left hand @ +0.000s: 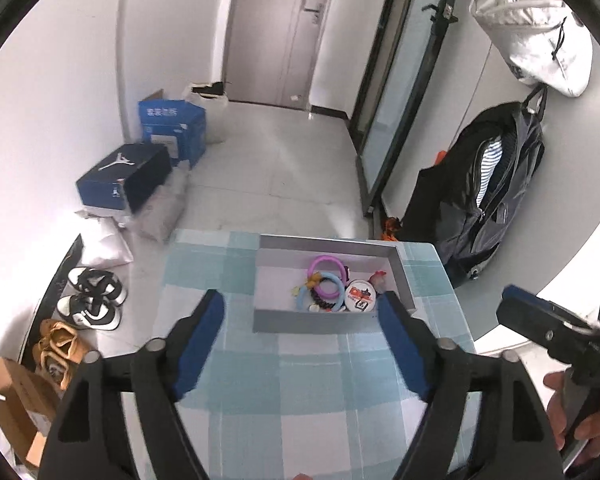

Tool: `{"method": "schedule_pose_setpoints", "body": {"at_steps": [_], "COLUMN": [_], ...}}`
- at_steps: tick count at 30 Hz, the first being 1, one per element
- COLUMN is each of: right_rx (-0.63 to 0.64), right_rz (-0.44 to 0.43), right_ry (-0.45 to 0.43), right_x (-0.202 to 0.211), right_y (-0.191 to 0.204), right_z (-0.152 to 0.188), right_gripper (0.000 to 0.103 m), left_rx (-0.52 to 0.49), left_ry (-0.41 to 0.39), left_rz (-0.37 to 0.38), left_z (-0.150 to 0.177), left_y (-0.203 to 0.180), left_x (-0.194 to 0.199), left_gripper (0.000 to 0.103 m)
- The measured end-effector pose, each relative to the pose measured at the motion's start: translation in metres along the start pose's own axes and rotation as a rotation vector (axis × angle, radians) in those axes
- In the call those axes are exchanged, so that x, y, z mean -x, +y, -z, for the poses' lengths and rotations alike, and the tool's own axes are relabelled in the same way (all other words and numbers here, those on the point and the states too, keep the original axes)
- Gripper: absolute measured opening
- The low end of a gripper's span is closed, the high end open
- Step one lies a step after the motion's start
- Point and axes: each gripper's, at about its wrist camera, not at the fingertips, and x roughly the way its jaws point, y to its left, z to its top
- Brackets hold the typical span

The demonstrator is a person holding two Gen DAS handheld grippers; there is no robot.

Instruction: Organize jewelry

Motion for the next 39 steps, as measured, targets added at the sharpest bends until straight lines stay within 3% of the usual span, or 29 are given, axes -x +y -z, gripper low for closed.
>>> {"method": "schedule_pose_setpoints", "body": {"at_steps": [7, 16, 21, 39], "right_rx": [0.074, 0.122, 0.140, 0.149], "right_rz": [0.043, 0.102, 0.123, 0.132], "right_ry": [-0.026, -0.048, -0.080, -0.092], "right_x": [0.021, 0.033, 0.033, 0.035], "right_y": [0.019, 0.020, 0.025, 0.026], "right_z": [0.025, 0.052, 0.053, 0.059], "right_gripper": [0.097, 0.097, 0.097, 0.097], "left_rx": [-0.037, -0.086, -0.045, -0.058], "left_ry": [0.004, 0.024, 0.048, 0.021], "left_rz": [-0.057, -0.110, -0.101, -0.094], "left_z": [0.026, 0.050, 0.052, 0.052], "left_y": [-0.001, -0.010, -0.009, -0.020], "left_x": [0.025, 0.021, 0.012, 0.014], "left_gripper": [0.083, 0.083, 0.083, 0.083]}}
